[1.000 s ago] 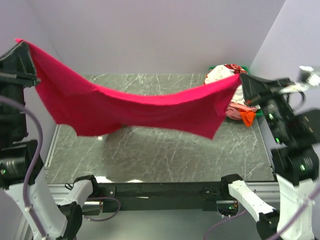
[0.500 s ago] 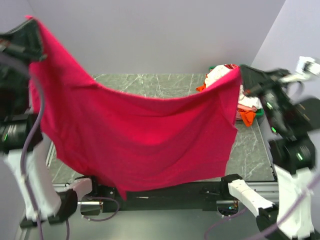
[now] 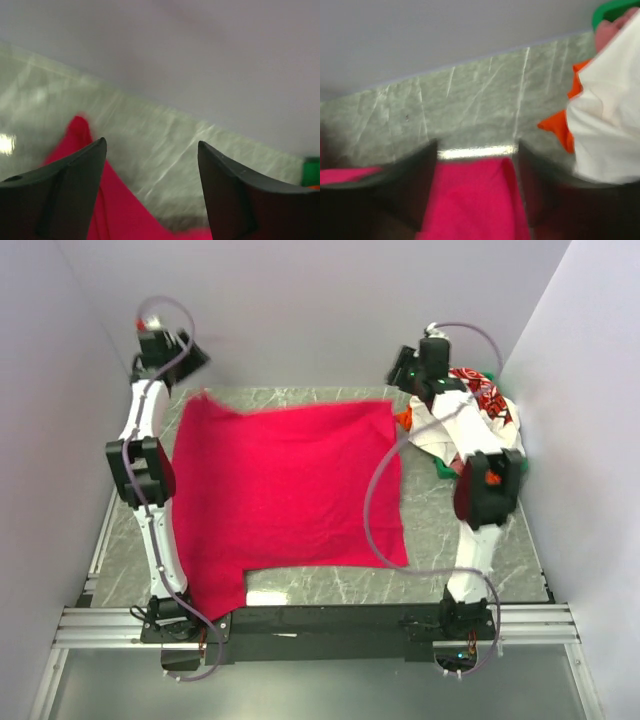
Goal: Fold and stack the t-shirts
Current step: Flatten the tshirt out, then fold the tshirt
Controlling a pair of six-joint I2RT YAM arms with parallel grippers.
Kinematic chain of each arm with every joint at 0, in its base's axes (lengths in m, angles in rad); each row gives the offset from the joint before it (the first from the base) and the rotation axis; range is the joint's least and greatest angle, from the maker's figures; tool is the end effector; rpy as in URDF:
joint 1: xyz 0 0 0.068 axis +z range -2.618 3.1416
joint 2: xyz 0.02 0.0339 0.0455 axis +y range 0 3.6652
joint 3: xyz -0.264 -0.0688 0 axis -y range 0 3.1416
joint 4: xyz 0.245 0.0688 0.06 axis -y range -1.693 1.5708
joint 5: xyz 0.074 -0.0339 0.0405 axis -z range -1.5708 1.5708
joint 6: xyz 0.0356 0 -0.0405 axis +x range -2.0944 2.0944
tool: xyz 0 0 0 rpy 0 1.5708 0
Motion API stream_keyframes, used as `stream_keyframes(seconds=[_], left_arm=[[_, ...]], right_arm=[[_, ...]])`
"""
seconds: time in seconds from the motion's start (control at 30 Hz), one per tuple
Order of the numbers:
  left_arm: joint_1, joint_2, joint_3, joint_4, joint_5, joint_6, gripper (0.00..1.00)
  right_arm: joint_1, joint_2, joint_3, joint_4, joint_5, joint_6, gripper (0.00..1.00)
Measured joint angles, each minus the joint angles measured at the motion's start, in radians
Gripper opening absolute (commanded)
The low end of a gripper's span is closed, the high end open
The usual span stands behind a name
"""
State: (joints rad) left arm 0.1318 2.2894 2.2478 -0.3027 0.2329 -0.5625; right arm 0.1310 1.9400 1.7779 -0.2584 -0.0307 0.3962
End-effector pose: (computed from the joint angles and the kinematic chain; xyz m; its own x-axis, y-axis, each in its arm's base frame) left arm 0.5397 0.0633 0.3253 -0.3297 -0.5672 -0.7547 -0.1044 0.8164 -0.5679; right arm 0.4626 0.0621 0.3346 -0.4345 0.3318 -0.8373 0.0101 0.9314 0.3639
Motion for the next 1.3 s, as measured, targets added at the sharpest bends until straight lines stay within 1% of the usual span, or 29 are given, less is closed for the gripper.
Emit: stream_keyframes(seconds=[0.03,0.1,0.17,0.27,0.33,0.47,0.53,0.6,0.7,0.8,1.13,1.3], left_arm=[[0.0,0.053,0.016,-0.027,0.003,-0.006,0.82],[-0.002,0.105,-0.002,-0.077,0.005,-0.011,0.87],[-0.006,0.081,-0.093,-0.073,0.005,-0.016,0.89],[-0.016,-0.045,-0.259,-0.074,-0.002,-0.022,0.9],[-0.021,-0.162,-0.359,-0.075,-0.018,-0.025,0.89],[-0.029,-0.37,-0.52,-0.08,-0.058,-0.029,0.9],[-0.029,-0.447,-0.602,-0.074,-0.082,-0.029,0.9],[-0.027,-0.491,-0.676,-0.08,-0.102,-0.029,0.91],[-0.018,-0.498,-0.767,-0.088,-0.126,-0.032,0.91],[-0.006,-0.489,-0.822,-0.114,-0.126,-0.04,0.91],[0.035,-0.457,-0.85,-0.117,-0.132,-0.051,0.91],[0.04,-0.384,-0.87,-0.117,-0.133,-0.043,0.91]], right_arm=[[-0.002,0.086,0.081,-0.029,-0.012,-0.005,0.86],[-0.006,0.186,0.167,-0.05,-0.035,-0.024,0.87],[-0.006,0.195,0.159,-0.068,-0.063,-0.028,0.87],[-0.003,0.145,0.132,-0.063,-0.102,-0.04,0.88],[0.001,0.093,0.109,-0.067,-0.134,-0.055,0.87],[0.024,0.0,0.029,-0.061,-0.204,-0.088,0.86],[0.043,-0.027,-0.027,-0.055,-0.258,-0.103,0.86],[0.064,-0.026,-0.067,-0.061,-0.314,-0.118,0.85],[0.097,0.003,-0.103,-0.081,-0.377,-0.147,0.85],[0.119,0.043,-0.117,-0.094,-0.436,-0.159,0.85],[0.106,0.145,-0.15,-0.102,-0.521,-0.149,0.85],[0.095,0.22,-0.15,-0.116,-0.531,-0.135,0.85]])
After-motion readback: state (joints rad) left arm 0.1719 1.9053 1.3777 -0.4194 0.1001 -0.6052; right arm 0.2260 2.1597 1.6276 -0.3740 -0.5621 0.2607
